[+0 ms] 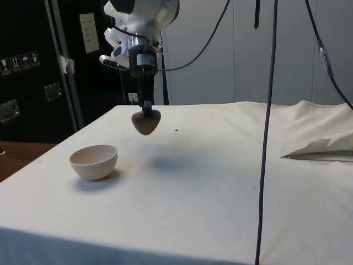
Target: Pour the coffee beans from the cup into the bowl.
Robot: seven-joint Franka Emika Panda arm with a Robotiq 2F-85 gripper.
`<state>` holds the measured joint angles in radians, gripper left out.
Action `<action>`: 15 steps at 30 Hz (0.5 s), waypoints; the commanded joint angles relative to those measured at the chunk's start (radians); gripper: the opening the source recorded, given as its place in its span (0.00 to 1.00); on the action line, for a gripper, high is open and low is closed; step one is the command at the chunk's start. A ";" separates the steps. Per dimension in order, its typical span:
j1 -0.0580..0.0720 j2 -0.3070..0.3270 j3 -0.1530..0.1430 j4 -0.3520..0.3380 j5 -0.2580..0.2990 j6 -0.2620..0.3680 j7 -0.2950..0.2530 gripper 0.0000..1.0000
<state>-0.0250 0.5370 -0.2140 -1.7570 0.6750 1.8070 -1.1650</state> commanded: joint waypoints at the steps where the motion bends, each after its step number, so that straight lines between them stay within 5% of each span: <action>1: 0.008 -0.003 -0.005 -0.001 -0.017 0.016 0.008 0.03; 6: 0.003 0.000 0.000 0.000 -0.026 0.019 0.000 0.03; 7: 0.012 -0.005 -0.005 -0.006 -0.045 0.039 0.005 0.03; 15: 0.015 -0.009 -0.005 -0.011 -0.081 0.061 -0.004 0.03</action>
<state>-0.0190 0.5360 -0.2140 -1.7580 0.6110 1.8470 -1.1710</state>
